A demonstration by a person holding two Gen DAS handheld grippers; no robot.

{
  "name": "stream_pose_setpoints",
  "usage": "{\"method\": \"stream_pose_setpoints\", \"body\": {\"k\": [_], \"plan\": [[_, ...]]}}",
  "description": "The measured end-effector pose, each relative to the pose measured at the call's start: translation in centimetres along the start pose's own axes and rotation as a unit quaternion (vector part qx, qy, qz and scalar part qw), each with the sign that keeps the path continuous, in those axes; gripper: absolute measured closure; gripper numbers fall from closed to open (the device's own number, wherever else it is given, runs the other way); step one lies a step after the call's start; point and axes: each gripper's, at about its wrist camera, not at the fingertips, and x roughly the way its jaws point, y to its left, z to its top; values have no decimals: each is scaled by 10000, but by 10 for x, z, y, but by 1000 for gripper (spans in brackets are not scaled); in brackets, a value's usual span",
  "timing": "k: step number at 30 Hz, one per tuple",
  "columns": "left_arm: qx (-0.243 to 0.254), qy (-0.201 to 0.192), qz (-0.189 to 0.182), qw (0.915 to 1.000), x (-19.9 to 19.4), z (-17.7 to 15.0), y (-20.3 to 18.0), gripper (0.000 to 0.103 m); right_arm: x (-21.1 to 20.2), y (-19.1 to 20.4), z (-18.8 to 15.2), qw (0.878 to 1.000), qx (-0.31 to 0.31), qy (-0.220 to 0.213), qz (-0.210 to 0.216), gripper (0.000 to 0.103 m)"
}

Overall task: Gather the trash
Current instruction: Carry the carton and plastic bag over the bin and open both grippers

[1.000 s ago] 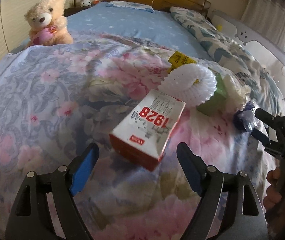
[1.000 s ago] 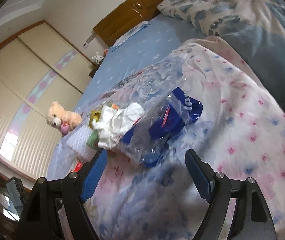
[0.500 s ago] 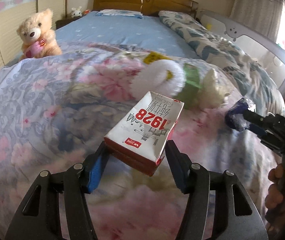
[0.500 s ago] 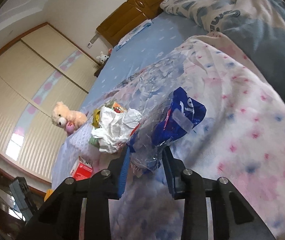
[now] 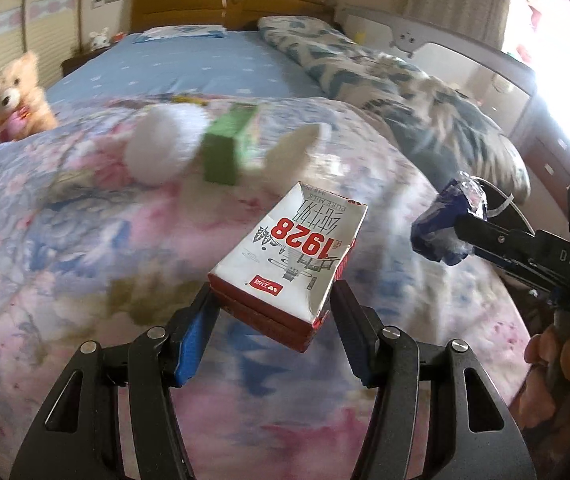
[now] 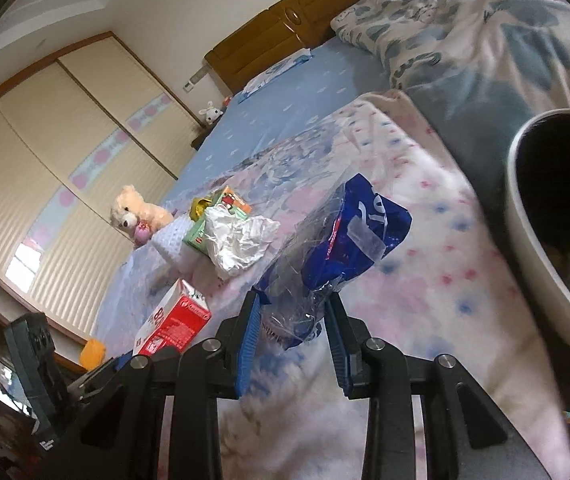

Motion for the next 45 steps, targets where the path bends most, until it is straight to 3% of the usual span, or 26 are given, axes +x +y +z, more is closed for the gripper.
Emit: {"method": "stream_pose_setpoints", "body": {"k": [23, 45], "plan": [[855, 85, -659, 9941, 8, 4, -116, 46, -98, -60, -14, 9956, 55, -618, -702, 70], [1419, -2, -847, 9863, 17, 26, -190, 46, -145, -119, -2, 9892, 394, -940, -1056, 70]]}}
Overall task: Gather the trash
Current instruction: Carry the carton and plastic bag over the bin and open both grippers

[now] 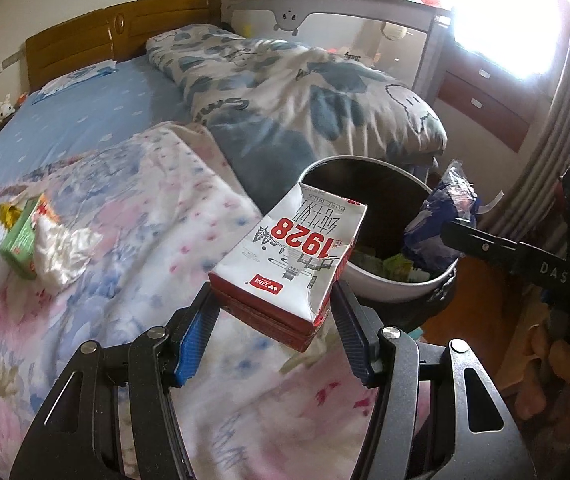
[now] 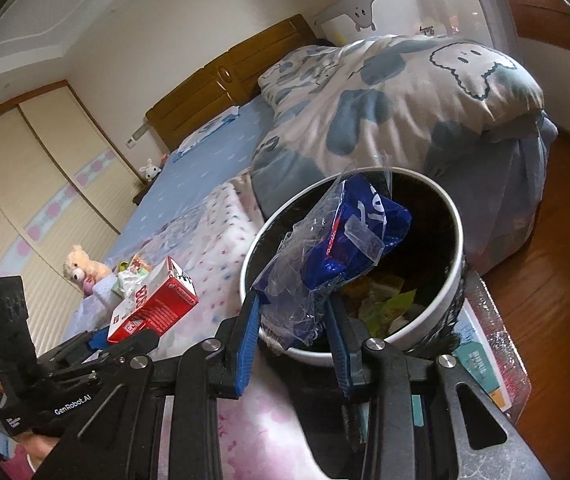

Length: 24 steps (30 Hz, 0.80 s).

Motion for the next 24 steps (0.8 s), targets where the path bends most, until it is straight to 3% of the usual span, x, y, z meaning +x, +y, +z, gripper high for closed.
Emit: {"method": "stream_pose_setpoints", "body": {"k": [24], "plan": [[262, 157, -4, 9995, 41, 31, -32, 45, 17, -31, 23, 9994, -31, 297, -156, 67]]}}
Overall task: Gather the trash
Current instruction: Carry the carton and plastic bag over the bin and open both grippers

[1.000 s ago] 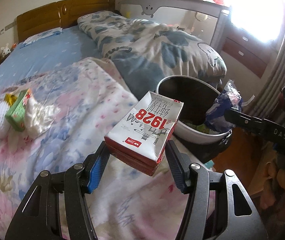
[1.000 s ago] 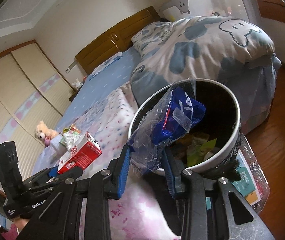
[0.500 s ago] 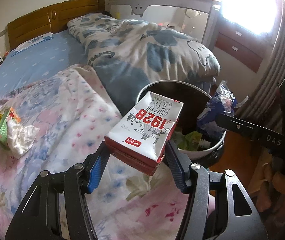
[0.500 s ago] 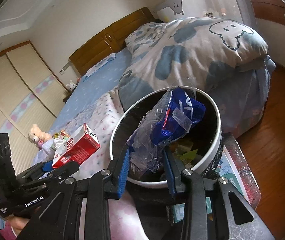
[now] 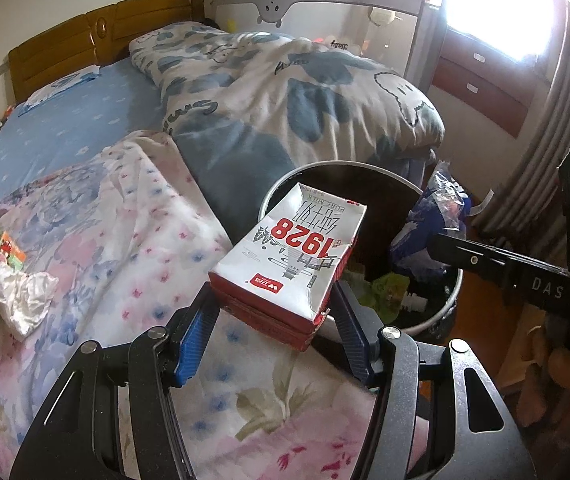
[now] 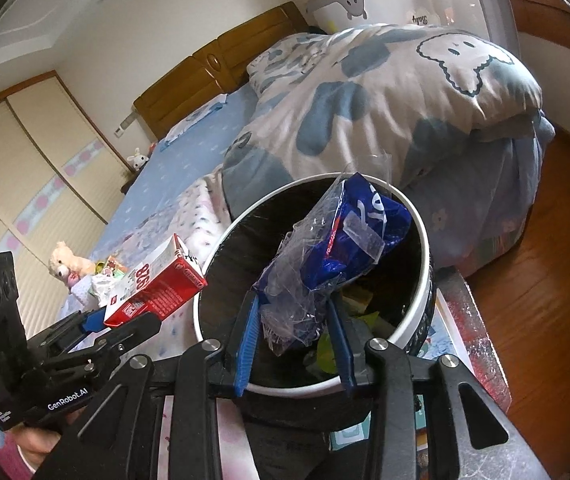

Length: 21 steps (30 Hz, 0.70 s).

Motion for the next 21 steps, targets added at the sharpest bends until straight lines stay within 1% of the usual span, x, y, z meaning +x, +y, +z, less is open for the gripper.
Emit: {"method": "stream_pose_setpoints", "body": {"k": [6, 10, 13, 14, 15, 19, 21], "plan": [[16, 70, -12, 10000, 10, 5, -3, 45, 7, -4, 5, 10000, 26, 65, -11, 67], [2, 131, -134, 9998, 14, 8, -5, 45, 11, -8, 7, 9999, 43, 105, -40, 65], [-55, 171, -231, 9996, 16, 10, -5, 44, 14, -10, 9, 9999, 64, 134, -86, 60], [-61, 169, -246, 9995, 17, 10, -5, 44, 15, -11, 9, 9998, 69, 136, -128, 53], [-69, 174, -241, 9995, 17, 10, -5, 43, 15, -11, 10, 9997, 73, 132, -166, 49], [-179, 153, -240, 9994, 13, 5, 1, 38, 13, -14, 11, 9997, 138, 100, -200, 45], [-262, 158, -244, 9992, 10, -1, 6, 37, 10, -14, 10, 9996, 168, 66, -214, 39]]}}
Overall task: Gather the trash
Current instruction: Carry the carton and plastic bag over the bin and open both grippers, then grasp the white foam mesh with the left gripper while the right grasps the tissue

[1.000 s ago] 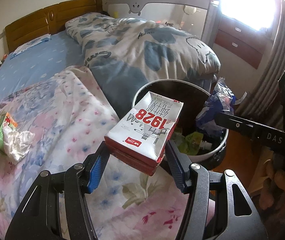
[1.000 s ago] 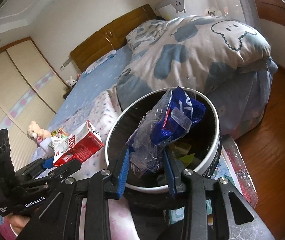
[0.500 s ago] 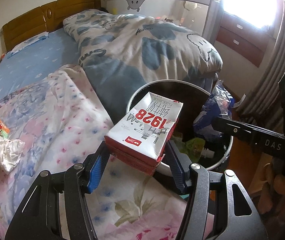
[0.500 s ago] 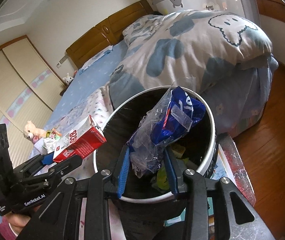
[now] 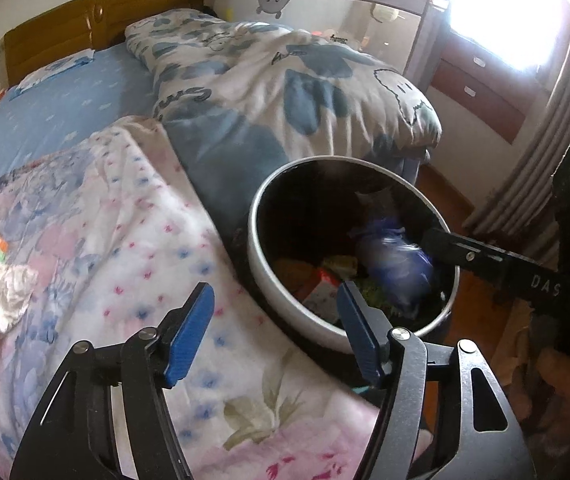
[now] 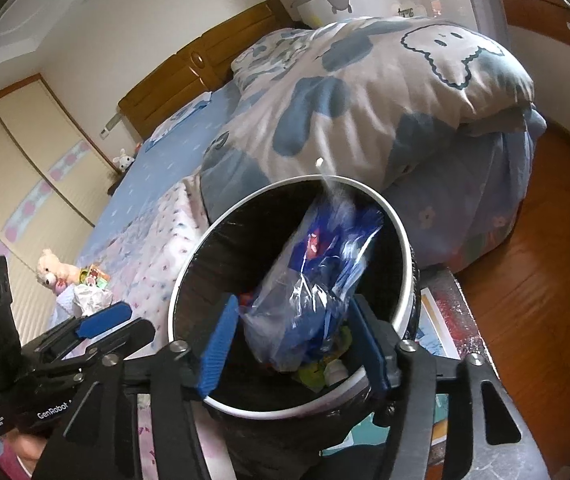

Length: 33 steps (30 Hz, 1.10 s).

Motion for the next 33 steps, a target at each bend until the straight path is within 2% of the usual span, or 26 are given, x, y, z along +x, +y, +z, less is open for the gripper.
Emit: {"method": "stream_pose_setpoints", "body": {"k": [6, 15, 19, 24, 33], "plan": [[-286, 7, 50, 9996, -13, -21, 22, 37, -5, 9, -6, 9999, 46, -94, 72, 30], [-804, -82, 296, 9963, -44, -55, 70, 36, -8, 52, -24, 9989, -185, -216, 364, 23], [-998, -158, 494, 9937, -57, -70, 94, 35, -2, 76, -34, 9980, -309, -139, 527, 22], [-1299, -188, 698, 9889, -71, -88, 125, 35, 11, 106, -45, 9963, -472, 20, 717, 15], [-1676, -276, 1002, 9804, -90, -110, 168, 35, 30, 152, -65, 9916, -803, 273, 973, 13]]}}
